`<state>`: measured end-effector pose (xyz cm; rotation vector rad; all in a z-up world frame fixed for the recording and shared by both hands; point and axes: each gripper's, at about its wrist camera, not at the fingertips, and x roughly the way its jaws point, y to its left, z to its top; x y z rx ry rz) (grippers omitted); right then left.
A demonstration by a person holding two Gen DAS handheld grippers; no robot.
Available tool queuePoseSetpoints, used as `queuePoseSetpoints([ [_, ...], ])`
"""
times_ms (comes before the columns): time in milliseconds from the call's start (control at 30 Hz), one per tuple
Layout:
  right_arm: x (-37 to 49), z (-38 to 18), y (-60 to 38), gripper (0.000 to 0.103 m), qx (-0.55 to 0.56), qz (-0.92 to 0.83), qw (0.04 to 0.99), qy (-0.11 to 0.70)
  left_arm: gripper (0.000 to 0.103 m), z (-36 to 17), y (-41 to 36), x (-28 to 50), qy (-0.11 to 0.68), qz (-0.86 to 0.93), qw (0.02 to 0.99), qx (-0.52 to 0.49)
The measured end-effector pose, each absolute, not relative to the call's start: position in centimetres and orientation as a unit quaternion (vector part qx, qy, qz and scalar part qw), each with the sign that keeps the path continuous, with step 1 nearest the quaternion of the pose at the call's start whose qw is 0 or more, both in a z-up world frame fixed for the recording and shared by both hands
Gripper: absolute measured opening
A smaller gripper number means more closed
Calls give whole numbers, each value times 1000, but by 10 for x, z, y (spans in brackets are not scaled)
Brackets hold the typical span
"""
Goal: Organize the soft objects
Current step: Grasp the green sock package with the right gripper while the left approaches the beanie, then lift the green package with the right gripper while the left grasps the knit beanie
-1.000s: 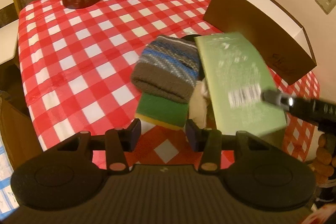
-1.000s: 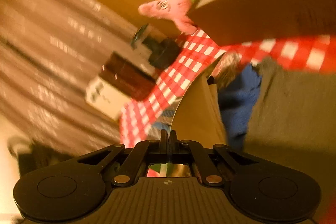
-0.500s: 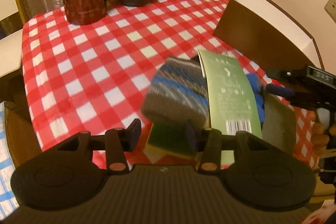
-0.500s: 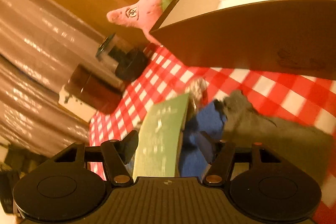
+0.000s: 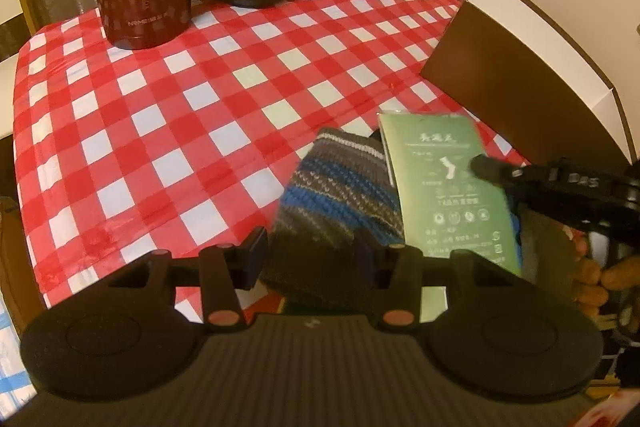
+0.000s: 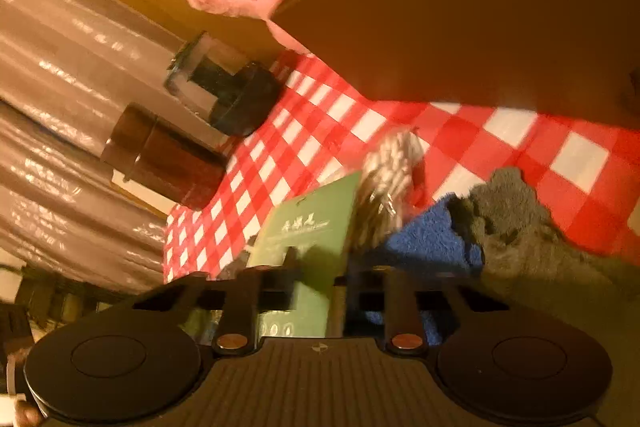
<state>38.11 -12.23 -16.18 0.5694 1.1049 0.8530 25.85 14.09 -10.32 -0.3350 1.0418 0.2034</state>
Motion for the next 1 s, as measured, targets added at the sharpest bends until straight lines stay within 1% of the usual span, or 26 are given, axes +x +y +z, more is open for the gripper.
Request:
queuePoseSetpoints([
  [33,380,-158,-126,8,267,393,729,492,44,-104,142,259,494,93,849,-160],
  [100,377,-149,-132,6,276,412,725,477,47,-105,145,260,494,90,849,-162],
  [200,371,-140,-133,6,276,429,720,470,50,-109,149,263,498,82,846,-169],
  [267,370,-144,-129,8,279,428,712,482,51,-112,150,266,501,80,845,-171],
  [300,370,-148,-126,12,281,422,708,492,51,-113,150,267,502,80,844,-169],
  [400,367,-153,-117,17,266,413,711,504,52,-117,149,270,505,78,844,-164],
  [433,367,-154,-115,18,264,411,708,509,52,-117,150,270,505,78,844,-164],
  [500,364,-151,-119,16,265,419,713,496,47,-117,149,271,502,72,846,-163],
  [533,361,-147,-119,12,255,420,720,491,44,-117,148,272,501,68,847,-161],
  [567,359,-144,-120,12,250,422,723,487,35,-117,147,272,500,64,849,-156],
  [600,357,-141,-122,10,253,425,723,483,28,-117,145,272,499,59,851,-152],
  [633,355,-139,-123,9,257,426,723,479,24,-116,144,272,495,55,854,-148],
  [667,353,-136,-124,9,259,425,725,476,16,-115,143,271,491,57,857,-144],
  [700,351,-133,-125,9,259,423,729,472,13,-113,143,270,488,55,859,-145],
  [833,343,-125,-137,8,270,404,741,464,11,-102,143,263,470,45,867,-158],
  [1000,338,-104,-155,7,283,384,760,441,11,-80,135,258,448,41,880,-151],
])
